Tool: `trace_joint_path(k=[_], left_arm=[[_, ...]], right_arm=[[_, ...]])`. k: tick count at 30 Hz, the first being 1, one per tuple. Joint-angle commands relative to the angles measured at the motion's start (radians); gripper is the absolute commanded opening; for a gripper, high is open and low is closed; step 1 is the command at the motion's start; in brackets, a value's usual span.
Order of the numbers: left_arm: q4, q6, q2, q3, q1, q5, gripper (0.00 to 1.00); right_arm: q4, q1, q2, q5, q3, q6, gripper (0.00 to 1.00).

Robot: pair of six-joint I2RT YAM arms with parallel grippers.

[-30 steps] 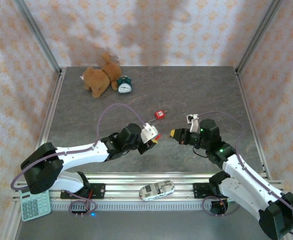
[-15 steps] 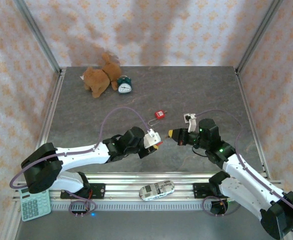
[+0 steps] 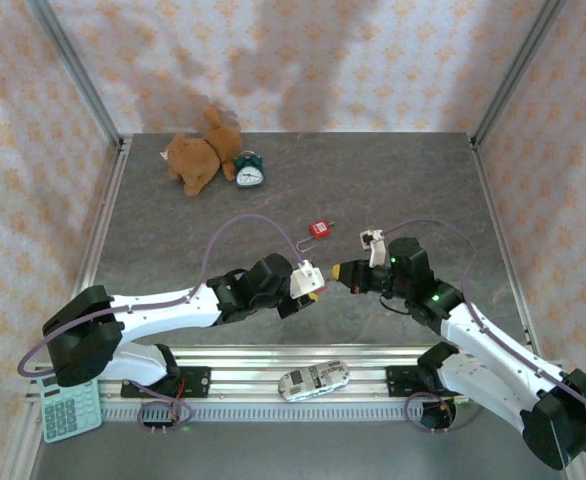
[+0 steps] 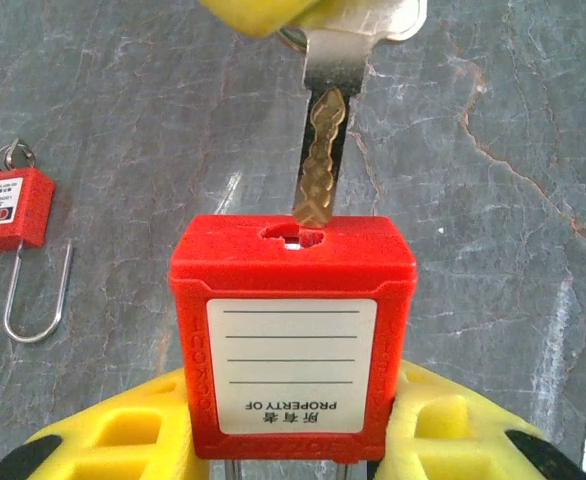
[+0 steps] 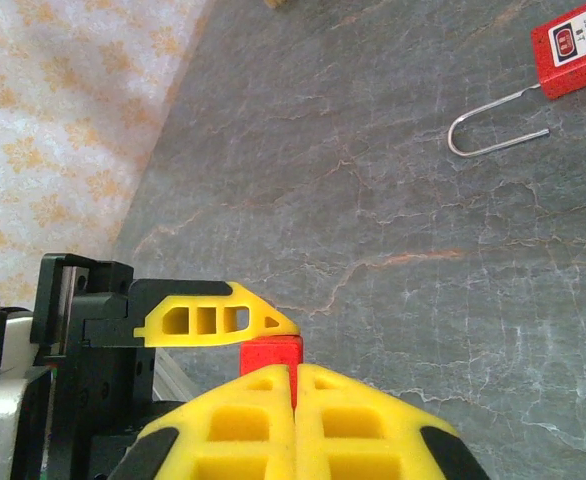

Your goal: Unlock with the key

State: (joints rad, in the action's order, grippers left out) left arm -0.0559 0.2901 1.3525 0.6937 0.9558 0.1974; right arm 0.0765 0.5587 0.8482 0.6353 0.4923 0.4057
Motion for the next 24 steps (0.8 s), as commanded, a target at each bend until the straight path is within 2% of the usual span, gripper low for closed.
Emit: trace_joint_path(k=[1,24], left_arm=[[-0.007,0.01,-0.004,0.039,0.006,-0.02,0.31],[0.013,0.014,0.009,0.058,0.007,-0.03,0.31]], right_arm=[[-0.036,0.007,0.001,-0.004,0.012,-0.019,0.0],[-0.067,0.028,0.006,0.029,-0.009,-0.014,0.0]])
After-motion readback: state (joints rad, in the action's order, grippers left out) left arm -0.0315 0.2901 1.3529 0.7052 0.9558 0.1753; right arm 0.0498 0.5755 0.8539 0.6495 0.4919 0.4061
